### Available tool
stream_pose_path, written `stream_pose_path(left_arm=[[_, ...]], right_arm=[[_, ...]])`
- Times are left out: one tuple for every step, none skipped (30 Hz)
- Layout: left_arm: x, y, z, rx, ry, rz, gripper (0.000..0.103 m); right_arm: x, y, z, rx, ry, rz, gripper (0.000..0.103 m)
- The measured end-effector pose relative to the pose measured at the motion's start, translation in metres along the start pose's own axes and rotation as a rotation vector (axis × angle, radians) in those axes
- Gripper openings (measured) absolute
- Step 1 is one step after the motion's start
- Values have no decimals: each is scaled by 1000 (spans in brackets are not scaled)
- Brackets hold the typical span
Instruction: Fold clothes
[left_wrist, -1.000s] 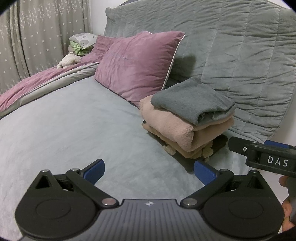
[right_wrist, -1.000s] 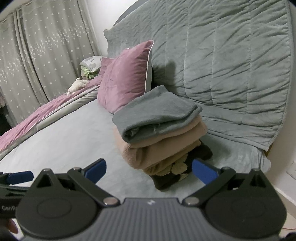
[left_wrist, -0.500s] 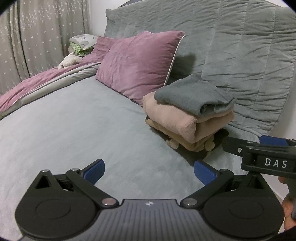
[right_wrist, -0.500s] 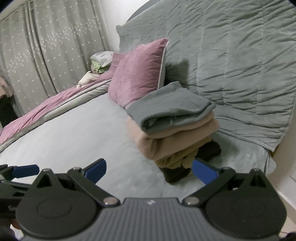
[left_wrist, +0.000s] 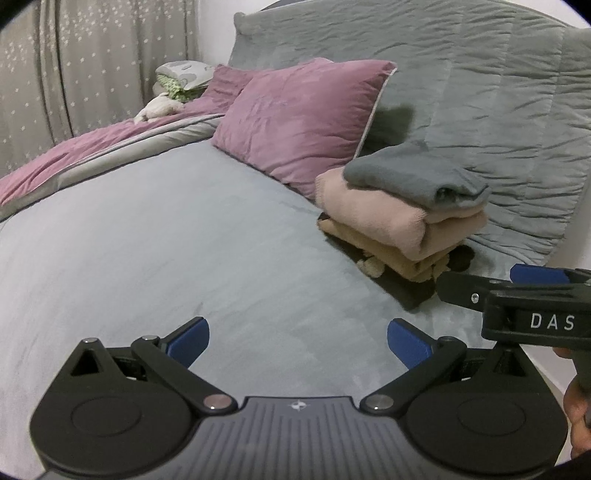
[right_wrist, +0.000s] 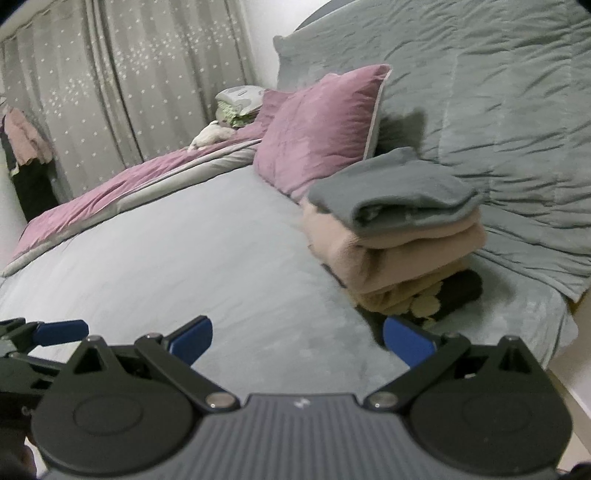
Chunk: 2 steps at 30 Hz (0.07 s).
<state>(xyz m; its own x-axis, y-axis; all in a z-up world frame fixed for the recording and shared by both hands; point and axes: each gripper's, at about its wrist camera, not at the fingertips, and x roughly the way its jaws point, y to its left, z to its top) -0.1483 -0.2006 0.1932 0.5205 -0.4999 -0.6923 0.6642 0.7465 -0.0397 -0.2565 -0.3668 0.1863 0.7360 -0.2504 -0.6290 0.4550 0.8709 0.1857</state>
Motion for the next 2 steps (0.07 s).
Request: stream_pose_path(left_arm=[[1,5,-2,-8,2,4,103],[2,10,-4,-15,4,8,103]], right_arm=[[2,4,0,-3,3,3,103],[5,9,-1,-8,7,8,103]])
